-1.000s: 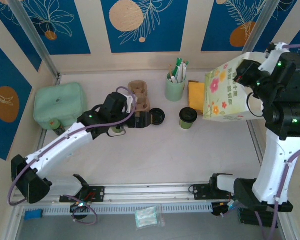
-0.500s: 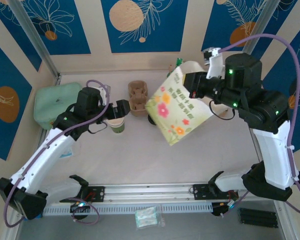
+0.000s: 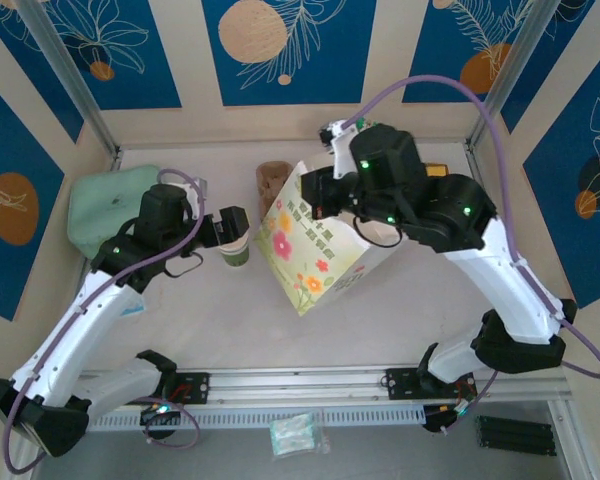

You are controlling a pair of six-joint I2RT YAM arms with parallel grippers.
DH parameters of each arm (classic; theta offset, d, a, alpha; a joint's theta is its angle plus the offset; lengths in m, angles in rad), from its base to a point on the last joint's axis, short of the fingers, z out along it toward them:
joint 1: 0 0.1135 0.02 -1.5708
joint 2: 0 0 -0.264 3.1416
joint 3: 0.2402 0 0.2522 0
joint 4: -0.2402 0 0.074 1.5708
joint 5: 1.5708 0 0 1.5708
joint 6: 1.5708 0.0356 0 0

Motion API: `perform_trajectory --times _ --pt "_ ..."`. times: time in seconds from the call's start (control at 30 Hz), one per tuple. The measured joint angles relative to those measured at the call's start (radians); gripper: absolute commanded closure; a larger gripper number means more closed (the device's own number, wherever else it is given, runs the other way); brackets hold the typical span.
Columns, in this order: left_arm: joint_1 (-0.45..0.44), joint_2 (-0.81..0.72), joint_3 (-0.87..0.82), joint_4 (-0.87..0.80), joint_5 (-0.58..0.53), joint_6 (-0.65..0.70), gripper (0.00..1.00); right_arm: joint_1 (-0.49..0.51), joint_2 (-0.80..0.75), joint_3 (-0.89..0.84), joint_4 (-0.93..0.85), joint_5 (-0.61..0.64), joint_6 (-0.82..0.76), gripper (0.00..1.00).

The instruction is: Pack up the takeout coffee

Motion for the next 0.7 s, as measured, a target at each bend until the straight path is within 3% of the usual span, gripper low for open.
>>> perform_trajectory --times 0.33,0.7 --pt "0.001 -0.019 -0.079 0.009 0.039 -0.023 0.01 0.086 0.002 -0.143 0.036 0.178 0.030 1.00" --pt "0.001 -0.024 -0.115 0.013 0.075 -0.030 0.01 0.140 0.009 -0.171 0.039 0.287 0.056 1.00"
